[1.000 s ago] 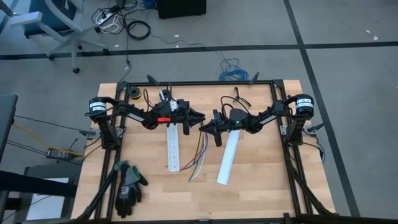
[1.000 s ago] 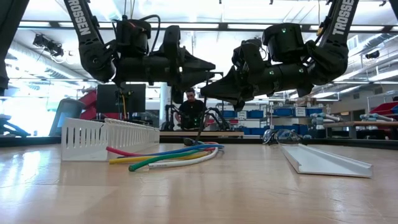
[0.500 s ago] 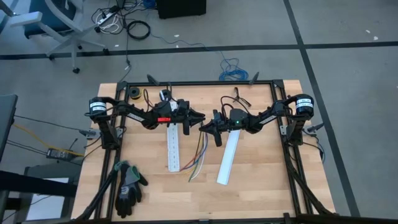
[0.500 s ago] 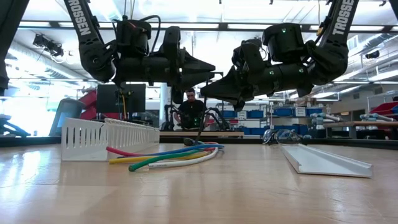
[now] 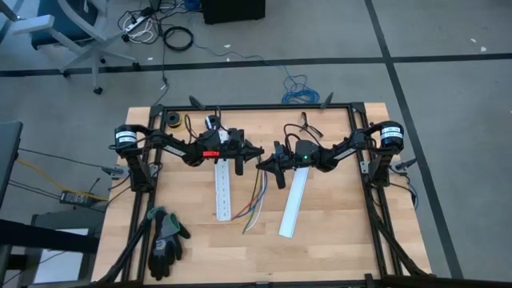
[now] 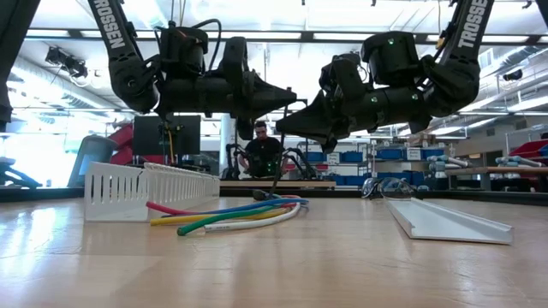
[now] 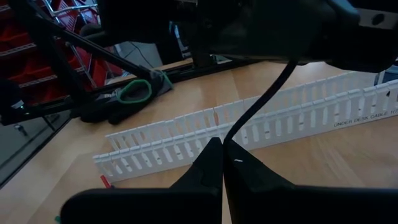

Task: Ziptie cables
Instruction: Wrap the zip tie into the cable wires

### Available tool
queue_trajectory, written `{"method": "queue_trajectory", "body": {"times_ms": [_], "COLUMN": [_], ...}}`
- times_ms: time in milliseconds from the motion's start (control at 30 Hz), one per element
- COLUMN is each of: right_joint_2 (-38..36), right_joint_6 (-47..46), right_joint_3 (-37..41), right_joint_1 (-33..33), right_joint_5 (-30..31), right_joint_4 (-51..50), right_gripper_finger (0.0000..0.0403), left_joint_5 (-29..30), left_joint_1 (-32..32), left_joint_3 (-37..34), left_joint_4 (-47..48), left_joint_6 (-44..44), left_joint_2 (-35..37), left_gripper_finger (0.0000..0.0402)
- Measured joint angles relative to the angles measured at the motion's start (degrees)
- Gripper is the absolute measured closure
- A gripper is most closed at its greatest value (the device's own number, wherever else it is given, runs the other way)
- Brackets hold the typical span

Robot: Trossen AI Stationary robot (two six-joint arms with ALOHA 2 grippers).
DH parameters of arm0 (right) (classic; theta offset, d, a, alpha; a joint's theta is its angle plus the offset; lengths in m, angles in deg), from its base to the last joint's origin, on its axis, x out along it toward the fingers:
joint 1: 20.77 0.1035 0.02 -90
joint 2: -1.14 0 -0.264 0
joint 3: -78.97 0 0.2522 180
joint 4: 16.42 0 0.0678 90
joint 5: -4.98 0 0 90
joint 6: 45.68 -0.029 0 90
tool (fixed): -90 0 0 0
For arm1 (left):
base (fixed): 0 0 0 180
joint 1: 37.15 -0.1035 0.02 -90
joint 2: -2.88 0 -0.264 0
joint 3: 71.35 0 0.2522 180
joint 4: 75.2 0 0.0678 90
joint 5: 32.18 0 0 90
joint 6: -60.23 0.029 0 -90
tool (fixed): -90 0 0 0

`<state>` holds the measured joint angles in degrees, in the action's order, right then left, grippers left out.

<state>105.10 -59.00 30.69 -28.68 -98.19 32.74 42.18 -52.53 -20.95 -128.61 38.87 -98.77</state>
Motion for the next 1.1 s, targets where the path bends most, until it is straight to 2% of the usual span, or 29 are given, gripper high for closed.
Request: {"method": "queue_trajectory", "body": {"times_ms": [267,667,933,1000,1100], "right_joint_2": [0.0,-0.06,-2.2,-2.88,-3.06], "right_joint_6": [0.4,5.54,13.46,17.06,25.56], "right_joint_3": [-0.02,-0.02,0.0,-0.01,-0.66], "right_joint_1": [0.0,-0.06,1.96,3.74,7.14], "right_joint_5": [0.09,1.08,3.54,6.13,13.13], "right_joint_4": [-0.07,-7.34,-13.55,-14.73,-17.98], "right_gripper_finger": [0.0398,0.0302,0.0289,0.029,0.029], "left_joint_5": [0.53,1.37,2.52,3.14,4.04], "left_joint_1": [0.0,0.0,0.0,0.0,-0.02], "left_joint_3": [0.0,-2.27,-3.23,-3.25,-3.23], "left_joint_4": [0.03,-0.33,-0.15,-0.13,-0.13], "left_joint_6": [0.1,-1.37,-2.98,-3.29,-4.41], "left_joint_2": [0.0,0.0,0.0,0.0,0.0], "left_gripper_finger": [0.0399,0.0401,0.0401,0.0401,0.0401]}}
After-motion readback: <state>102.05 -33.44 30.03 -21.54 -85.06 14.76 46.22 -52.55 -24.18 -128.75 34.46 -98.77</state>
